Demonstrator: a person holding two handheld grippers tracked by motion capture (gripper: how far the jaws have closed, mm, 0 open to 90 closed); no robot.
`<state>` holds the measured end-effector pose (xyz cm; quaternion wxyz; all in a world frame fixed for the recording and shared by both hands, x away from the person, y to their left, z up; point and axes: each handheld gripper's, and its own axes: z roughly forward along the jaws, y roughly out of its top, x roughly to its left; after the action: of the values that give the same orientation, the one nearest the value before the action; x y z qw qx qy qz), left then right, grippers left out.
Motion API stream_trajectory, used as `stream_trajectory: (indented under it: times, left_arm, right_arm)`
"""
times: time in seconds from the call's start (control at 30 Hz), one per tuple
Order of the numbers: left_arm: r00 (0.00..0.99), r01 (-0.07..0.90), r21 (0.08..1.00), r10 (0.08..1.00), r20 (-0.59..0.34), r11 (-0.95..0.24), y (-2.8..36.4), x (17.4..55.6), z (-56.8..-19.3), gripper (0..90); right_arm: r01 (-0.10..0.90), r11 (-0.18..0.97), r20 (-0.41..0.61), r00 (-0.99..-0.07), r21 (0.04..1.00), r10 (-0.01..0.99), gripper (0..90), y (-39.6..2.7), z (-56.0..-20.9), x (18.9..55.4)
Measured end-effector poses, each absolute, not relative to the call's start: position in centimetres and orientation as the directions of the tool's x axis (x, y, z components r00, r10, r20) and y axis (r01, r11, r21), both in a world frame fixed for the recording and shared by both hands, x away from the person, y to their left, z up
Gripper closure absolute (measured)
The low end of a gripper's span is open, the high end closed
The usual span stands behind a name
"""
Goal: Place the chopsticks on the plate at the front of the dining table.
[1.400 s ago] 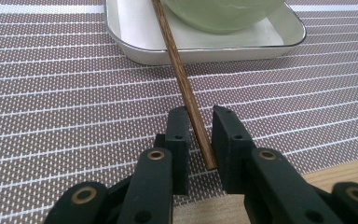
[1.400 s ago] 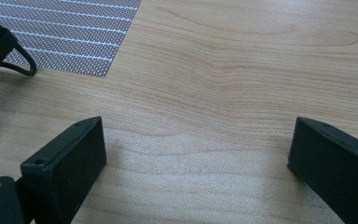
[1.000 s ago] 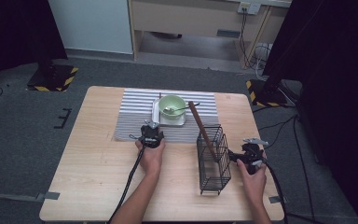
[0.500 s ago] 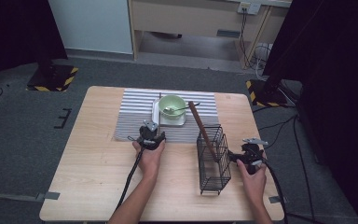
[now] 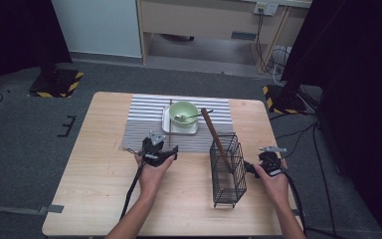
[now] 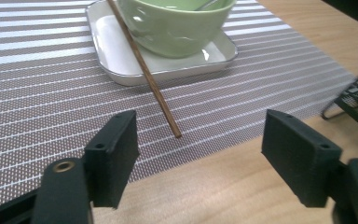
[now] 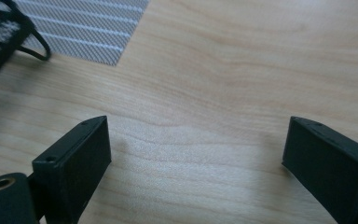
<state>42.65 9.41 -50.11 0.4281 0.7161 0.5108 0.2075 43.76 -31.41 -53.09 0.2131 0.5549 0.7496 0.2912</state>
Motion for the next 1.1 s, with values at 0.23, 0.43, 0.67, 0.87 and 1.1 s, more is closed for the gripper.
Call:
stream_trajectory:
  times: [0.23, 0.43, 0.67, 0.87, 1.1]
  left_arm:
    - [0.425, 0.552, 0.820, 0.897, -0.118, -0.154, 10.5, 42.1, -49.8, 21.3]
    - [0.429, 0.547, 0.821, 0.897, -0.109, -0.162, 11.4, 41.5, -49.0, 17.9]
    - [0.424, 0.561, 0.814, 0.897, -0.127, -0.150, 12.7, 41.3, -47.9, 12.4]
    - [0.441, 0.569, 0.806, 0.888, -0.129, -0.165, 13.0, 40.9, -47.3, 10.9]
    - [0.450, 0.563, 0.810, 0.883, -0.132, -0.166, 12.9, 40.7, -47.3, 10.2]
  right_arm:
    - [0.626, 0.249, -0.017, -0.351, 0.739, 0.936, 9.9, -32.1, -47.9, 43.1]
    - [0.526, 0.305, -0.059, -0.433, 0.794, 0.900, 17.6, -30.6, -40.9, 42.6]
    - [0.456, 0.330, -0.058, -0.515, 0.827, 0.855, 25.4, -28.1, -35.2, 42.6]
    - [0.400, 0.353, -0.082, -0.557, 0.846, 0.827, 34.8, -25.4, -32.3, 43.1]
    - [0.387, 0.349, -0.063, -0.589, 0.854, 0.806, 37.1, -22.2, -31.3, 43.9]
